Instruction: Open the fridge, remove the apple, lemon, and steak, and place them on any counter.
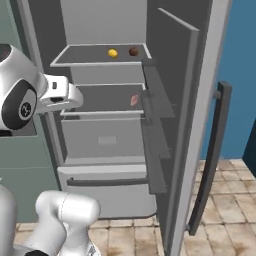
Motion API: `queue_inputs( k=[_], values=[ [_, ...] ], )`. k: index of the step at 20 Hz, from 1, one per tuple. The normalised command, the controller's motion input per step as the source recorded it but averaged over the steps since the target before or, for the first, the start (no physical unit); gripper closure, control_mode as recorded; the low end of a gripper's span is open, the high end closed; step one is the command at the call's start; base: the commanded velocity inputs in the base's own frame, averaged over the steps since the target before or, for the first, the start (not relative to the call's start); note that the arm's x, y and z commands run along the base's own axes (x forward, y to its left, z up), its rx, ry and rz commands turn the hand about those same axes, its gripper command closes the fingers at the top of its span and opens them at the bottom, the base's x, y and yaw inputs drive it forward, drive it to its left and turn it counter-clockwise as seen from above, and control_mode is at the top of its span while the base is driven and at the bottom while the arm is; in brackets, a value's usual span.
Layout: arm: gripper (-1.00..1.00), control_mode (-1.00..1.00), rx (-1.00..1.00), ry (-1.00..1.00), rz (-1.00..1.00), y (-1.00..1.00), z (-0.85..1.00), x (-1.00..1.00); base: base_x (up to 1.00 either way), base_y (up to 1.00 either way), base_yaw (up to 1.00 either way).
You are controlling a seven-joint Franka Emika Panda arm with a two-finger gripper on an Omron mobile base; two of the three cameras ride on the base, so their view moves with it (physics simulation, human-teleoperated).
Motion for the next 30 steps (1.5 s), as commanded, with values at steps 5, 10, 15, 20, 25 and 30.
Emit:
queue_inputs(
  k=[5, 10, 15, 20, 25, 30],
  values=[
    [-1.0, 1.0, 0.0, 0.0, 0.0, 0.0, 0.0, 0.0, 0.66, 0.07, 0.0],
    [-1.0, 1.0, 0.0, 0.0, 0.0, 0.0, 0.0, 0.0, 0.67, 0.0, 0.0],
    [-1.0, 1.0, 0.0, 0.0, 0.0, 0.0, 0.0, 0.0, 0.71, 0.0, -0.01],
    [-1.0, 1.0, 0.0, 0.0, 0.0, 0.0, 0.0, 0.0, 0.67, -0.05, -0.04],
    [-1.0, 1.0, 0.0, 0.0, 0.0, 0.0, 0.0, 0.0, 0.43, -0.36, -0.08],
    [-1.0, -1.0, 0.01, 0.07, -0.13, -0.49, -0.36, 0.1, 0.04, -0.11, -0.02]
  ],
)
